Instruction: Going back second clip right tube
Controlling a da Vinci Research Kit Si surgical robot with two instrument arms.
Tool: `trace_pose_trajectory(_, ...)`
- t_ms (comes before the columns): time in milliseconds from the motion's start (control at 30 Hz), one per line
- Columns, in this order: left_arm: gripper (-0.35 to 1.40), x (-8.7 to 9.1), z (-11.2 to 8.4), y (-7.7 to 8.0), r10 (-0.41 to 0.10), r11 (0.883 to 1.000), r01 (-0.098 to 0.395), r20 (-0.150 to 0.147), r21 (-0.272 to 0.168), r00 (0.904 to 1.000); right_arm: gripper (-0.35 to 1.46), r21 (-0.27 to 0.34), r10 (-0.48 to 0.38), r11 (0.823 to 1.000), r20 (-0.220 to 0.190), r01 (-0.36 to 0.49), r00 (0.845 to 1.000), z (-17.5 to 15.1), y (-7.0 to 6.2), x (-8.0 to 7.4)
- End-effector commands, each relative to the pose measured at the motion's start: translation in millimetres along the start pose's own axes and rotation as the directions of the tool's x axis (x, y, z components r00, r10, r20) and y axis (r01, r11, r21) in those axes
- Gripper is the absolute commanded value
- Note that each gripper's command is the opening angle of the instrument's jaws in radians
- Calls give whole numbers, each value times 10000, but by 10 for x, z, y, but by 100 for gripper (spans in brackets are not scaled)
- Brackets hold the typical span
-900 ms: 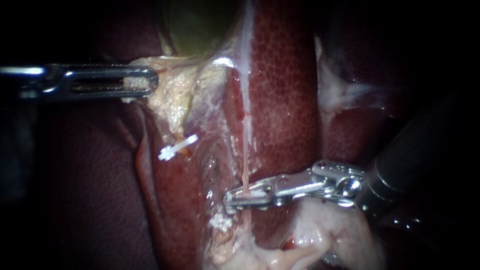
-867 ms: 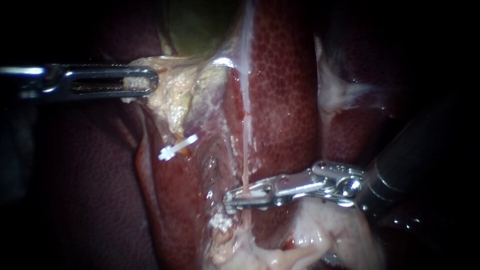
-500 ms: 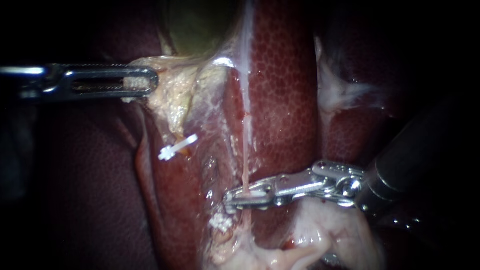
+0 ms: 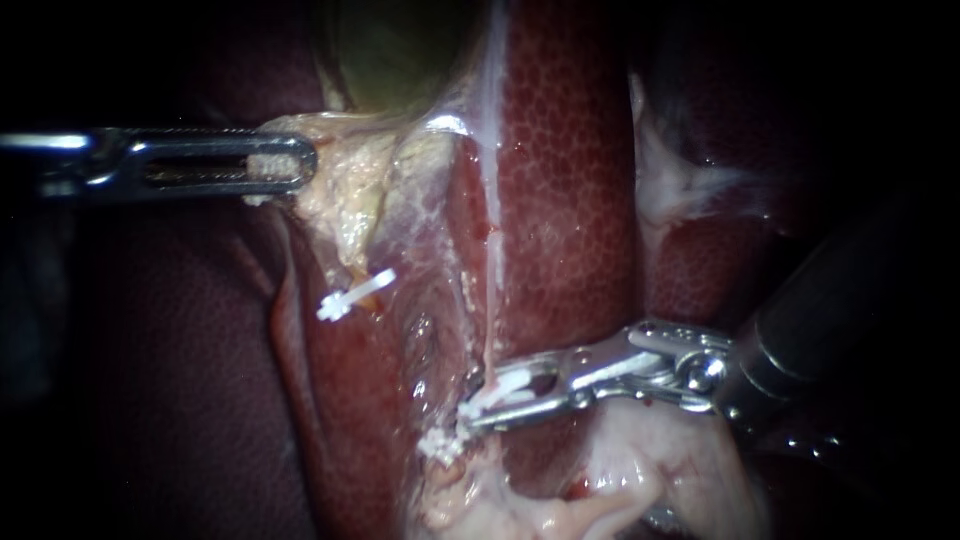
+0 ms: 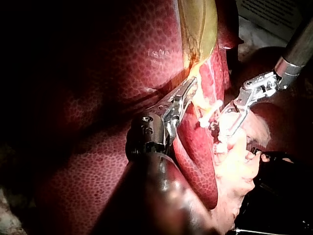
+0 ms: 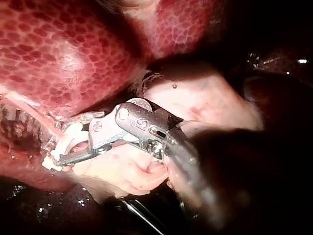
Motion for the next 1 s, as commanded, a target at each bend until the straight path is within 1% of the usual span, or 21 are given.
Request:
trace_pose_trajectory(33,-35,0,0,0,-2,10000,2,1,-1,10000,56,-34,-153,9999,-23,153,9999,-5,0,3)
trace_pose_trajectory(233,-35,1,-1,0,1,10000,-1,1,-1,10000,59,-581,-828,9950,-188,816,9964,-40,-5,18)
trace_pose_trajectory(333,-35,1,-1,0,1,10000,-1,1,0,10000,60,-699,-1120,9914,-164,1106,9936,-57,-8,27)
trace_pose_trajectory(400,-35,1,-1,0,2,10000,-2,1,-1,10000,60,-830,-1413,9867,-132,1397,9899,-71,-12,37)
trace_pose_trajectory(567,-35,1,0,0,5,10000,-5,3,-2,10000,60,-910,-1748,9807,-115,1730,9845,-95,-30,62)
trace_pose_trajectory(667,-35,1,-1,0,6,10000,-6,3,-2,10000,60,-924,-1909,9776,-103,1891,9816,-102,-40,73)
trace_pose_trajectory(800,-35,2,0,1,7,10000,-7,3,-3,10000,60,-929,-1981,9761,-98,1963,9801,-106,-48,79)
trace_pose_trajectory(900,-35,2,0,1,7,10000,-7,4,-4,10000,60,-931,-1979,9761,-99,1962,9802,-106,-49,80)
trace_pose_trajectory(1000,-35,2,0,1,8,10000,-8,4,-4,10000,60,-948,-1995,9757,-97,1977,9798,-103,-47,77)
